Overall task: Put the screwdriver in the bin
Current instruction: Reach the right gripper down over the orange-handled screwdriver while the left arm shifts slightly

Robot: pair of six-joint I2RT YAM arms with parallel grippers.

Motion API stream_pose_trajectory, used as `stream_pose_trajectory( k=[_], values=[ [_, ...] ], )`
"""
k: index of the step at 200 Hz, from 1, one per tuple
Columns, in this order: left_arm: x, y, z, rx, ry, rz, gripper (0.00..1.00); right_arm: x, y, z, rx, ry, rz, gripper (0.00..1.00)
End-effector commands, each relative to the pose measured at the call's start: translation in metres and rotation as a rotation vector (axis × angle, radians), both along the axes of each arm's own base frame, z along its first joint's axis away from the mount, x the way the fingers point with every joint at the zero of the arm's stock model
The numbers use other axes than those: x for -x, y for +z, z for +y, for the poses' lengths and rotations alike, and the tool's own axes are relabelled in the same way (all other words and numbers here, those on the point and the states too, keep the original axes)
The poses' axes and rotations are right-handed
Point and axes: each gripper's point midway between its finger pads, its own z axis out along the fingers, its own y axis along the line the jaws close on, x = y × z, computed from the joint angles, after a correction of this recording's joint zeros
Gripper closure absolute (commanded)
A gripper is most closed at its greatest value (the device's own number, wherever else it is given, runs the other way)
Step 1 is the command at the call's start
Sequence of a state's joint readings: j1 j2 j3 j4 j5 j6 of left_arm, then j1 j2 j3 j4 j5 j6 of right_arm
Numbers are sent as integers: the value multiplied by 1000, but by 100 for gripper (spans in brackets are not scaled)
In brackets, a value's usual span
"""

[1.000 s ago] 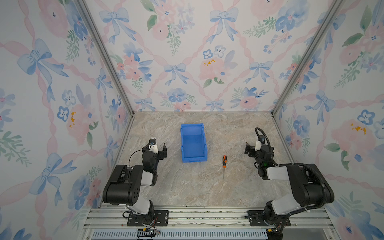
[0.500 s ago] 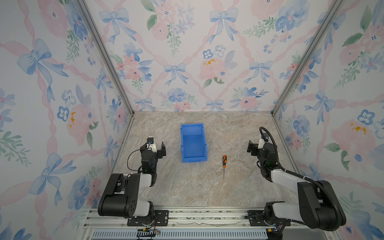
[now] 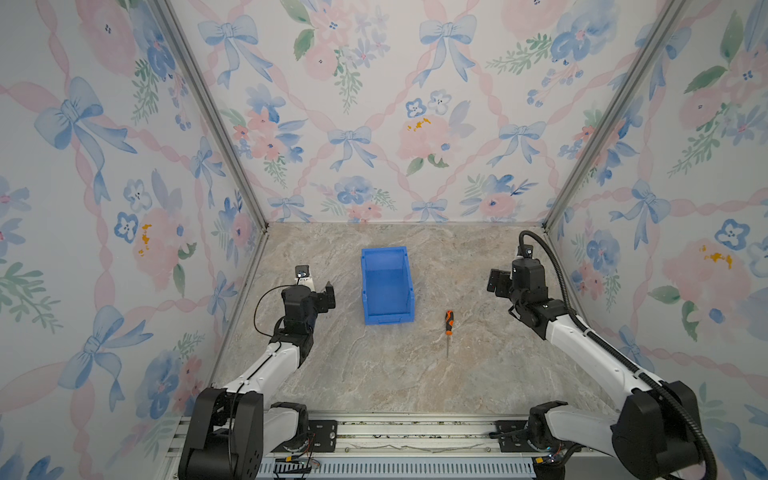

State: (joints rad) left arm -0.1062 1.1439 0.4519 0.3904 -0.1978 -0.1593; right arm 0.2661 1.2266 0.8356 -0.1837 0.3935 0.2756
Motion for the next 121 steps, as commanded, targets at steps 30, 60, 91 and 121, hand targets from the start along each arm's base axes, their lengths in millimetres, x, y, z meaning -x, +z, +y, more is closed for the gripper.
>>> stream_pose_trajectory(
  k=[30, 60, 91, 121],
  values=[
    [16, 3, -21, 148, -56, 43, 2, 35, -48, 33, -155, -35, 333, 3],
    [20, 2, -34, 180, -89, 95, 3, 42, -67, 77, -124, 32, 430, 3],
    [19, -3, -42, 180, -113, 133, 2, 46, -87, 112, -118, 69, 480, 3],
    [18, 1, -41, 164, -113, 123, 2, 49, -106, 129, -125, 88, 521, 3]
  ],
)
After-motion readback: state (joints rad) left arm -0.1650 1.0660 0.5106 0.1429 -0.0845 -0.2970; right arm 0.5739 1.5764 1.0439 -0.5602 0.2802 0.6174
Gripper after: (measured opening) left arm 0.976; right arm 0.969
